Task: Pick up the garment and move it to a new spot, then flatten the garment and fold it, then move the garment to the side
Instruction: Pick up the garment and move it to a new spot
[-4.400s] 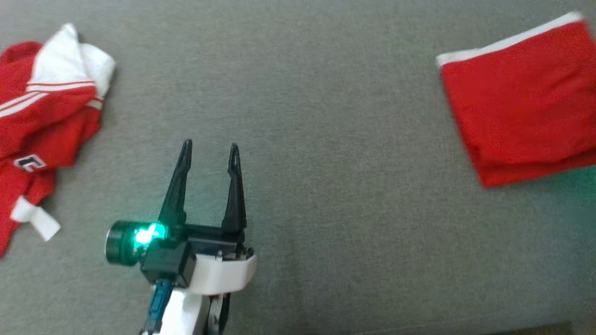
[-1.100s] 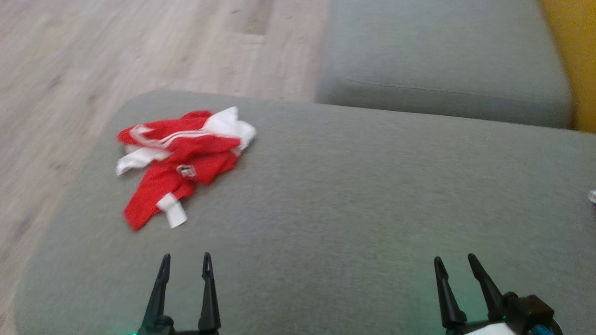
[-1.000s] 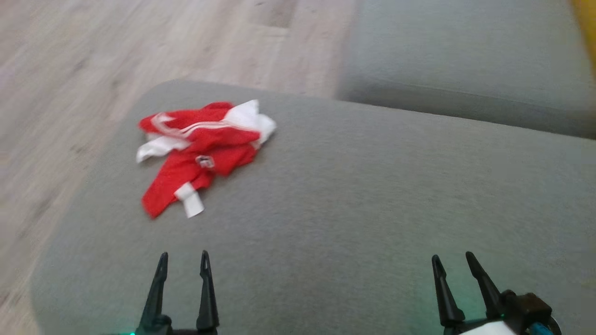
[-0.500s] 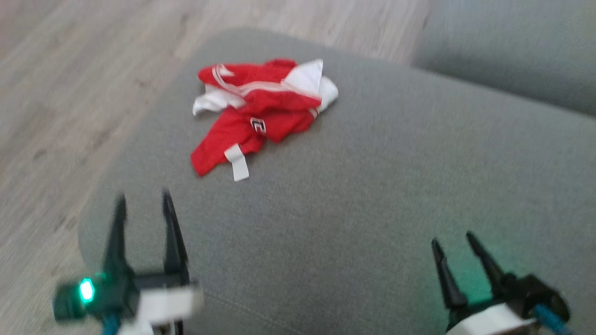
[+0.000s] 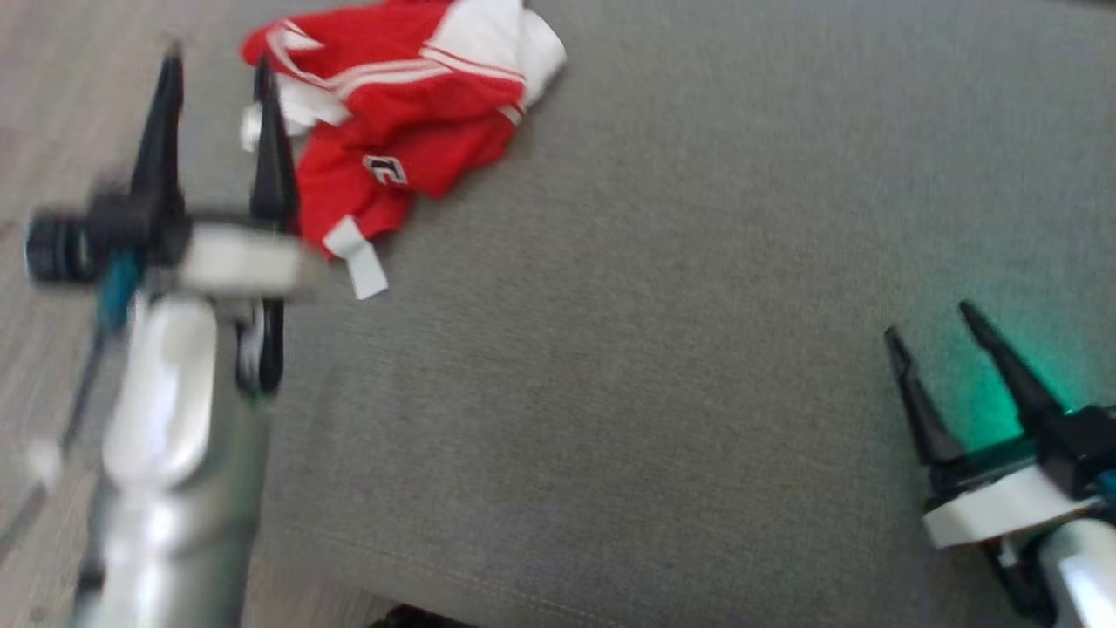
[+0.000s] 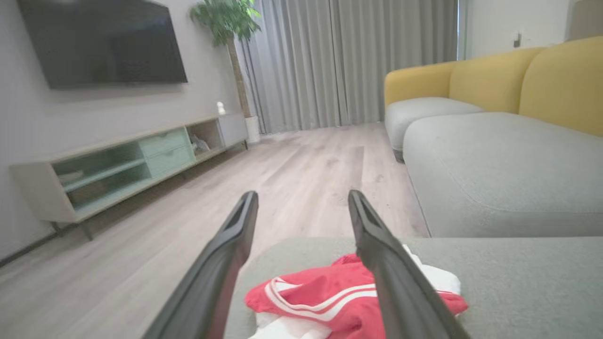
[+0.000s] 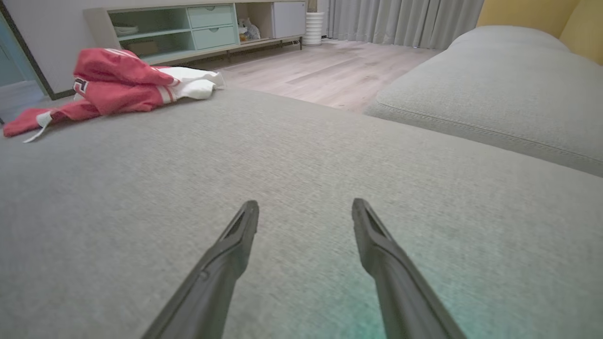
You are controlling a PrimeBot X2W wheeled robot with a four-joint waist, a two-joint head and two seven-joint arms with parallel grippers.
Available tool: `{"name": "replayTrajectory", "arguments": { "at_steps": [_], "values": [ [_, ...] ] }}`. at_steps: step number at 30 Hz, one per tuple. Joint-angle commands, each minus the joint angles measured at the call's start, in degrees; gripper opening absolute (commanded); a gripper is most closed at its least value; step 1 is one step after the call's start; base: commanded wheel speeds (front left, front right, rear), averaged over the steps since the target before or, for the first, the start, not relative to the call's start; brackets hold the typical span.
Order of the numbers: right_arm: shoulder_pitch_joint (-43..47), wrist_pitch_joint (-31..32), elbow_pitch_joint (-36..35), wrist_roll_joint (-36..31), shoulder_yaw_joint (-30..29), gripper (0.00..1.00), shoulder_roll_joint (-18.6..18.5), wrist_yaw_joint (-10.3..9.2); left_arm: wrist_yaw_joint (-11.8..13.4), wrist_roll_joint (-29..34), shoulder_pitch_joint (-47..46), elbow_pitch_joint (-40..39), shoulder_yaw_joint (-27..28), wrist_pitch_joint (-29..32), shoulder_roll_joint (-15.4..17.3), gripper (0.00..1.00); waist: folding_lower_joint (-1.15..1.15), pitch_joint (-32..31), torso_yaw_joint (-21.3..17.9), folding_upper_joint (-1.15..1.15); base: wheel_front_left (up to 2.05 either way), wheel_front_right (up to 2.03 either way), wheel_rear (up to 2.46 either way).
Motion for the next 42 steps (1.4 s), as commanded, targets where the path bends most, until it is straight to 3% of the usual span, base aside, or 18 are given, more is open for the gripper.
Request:
{"name": "replayTrajectory", "arguments": {
  "at_steps": [1,5,8,16,17,18,23,29,36,42],
  "values": [
    [-1.1,-0.6,-2.7,-0.6,0.4,1.0,-2.5,-0.04,-1.3,-1.1,-6.5,2.6,1.6,1.8,1.6,1.0,-0.02,5.3,-2.5,0.0,0.0,0.0,0.0],
    [-1.7,-0.6,-4.5,-0.9,-0.5,1.0,-5.6,-0.04,-2.7,-2.3,-15.8,13.9,0.9,6.0,1.2,1.0,-0.02,9.1,-3.2,0.0,0.0,0.0,0.0],
    [-1.9,-0.6,-6.0,-0.8,-0.9,1.0,-7.7,-0.04,-1.7,-1.9,-20.2,21.0,0.4,8.1,0.8,1.0,-0.02,11.6,-3.8,0.0,0.0,0.0,0.0],
    [-2.2,-0.6,-9.1,-0.3,-3.8,1.0,-10.5,-0.04,-1.4,-3.5,-24.0,32.3,0.3,6.8,-0.9,1.0,-0.02,16.4,-5.2,0.0,0.0,0.0,0.0],
    [-2.2,-0.6,-9.5,-0.3,-4.1,1.0,-10.5,-0.04,-1.6,-3.8,-24.5,33.2,0.4,5.9,-1.1,0.75,-0.02,17.0,-5.2,0.0,0.0,0.0,0.0],
    [-2.3,-0.6,-9.8,-0.4,-4.4,1.0,-10.4,-0.04,-1.8,-4.0,-25.1,34.0,0.4,5.0,-1.2,0.0,-0.02,17.5,-5.3,0.0,0.0,0.0,0.0],
    [-2.8,-0.6,-9.6,-0.7,-4.3,1.0,-8.9,-0.04,-1.1,-3.3,-28.0,36.8,-0.2,-0.6,-0.5,0.0,-0.02,17.3,-5.7,0.0,0.0,0.0,0.0],
    [-5.2,-0.6,-7.6,-0.6,-1.2,1.0,-4.2,-0.04,-0.7,-1.1,-29.0,34.2,-1.2,-3.4,3.4,0.0,-0.02,9.5,-9.4,0.0,0.0,0.0,0.0],
    [-5.6,-0.6,-4.4,0.7,1.3,1.0,2.5,-0.04,-3.1,1.8,-28.9,22.3,-4.4,-3.6,7.2,0.0,-0.02,-2.5,-16.3,0.0,0.0,0.0,0.0],
    [-4.2,-0.6,-2.7,0.8,3.4,1.0,6.9,-0.04,-5.3,1.9,-27.9,9.5,-7.5,0.0,7.8,0.0,-0.02,-12.0,-23.6,0.0,0.0,0.0,0.0]
  ]
}}
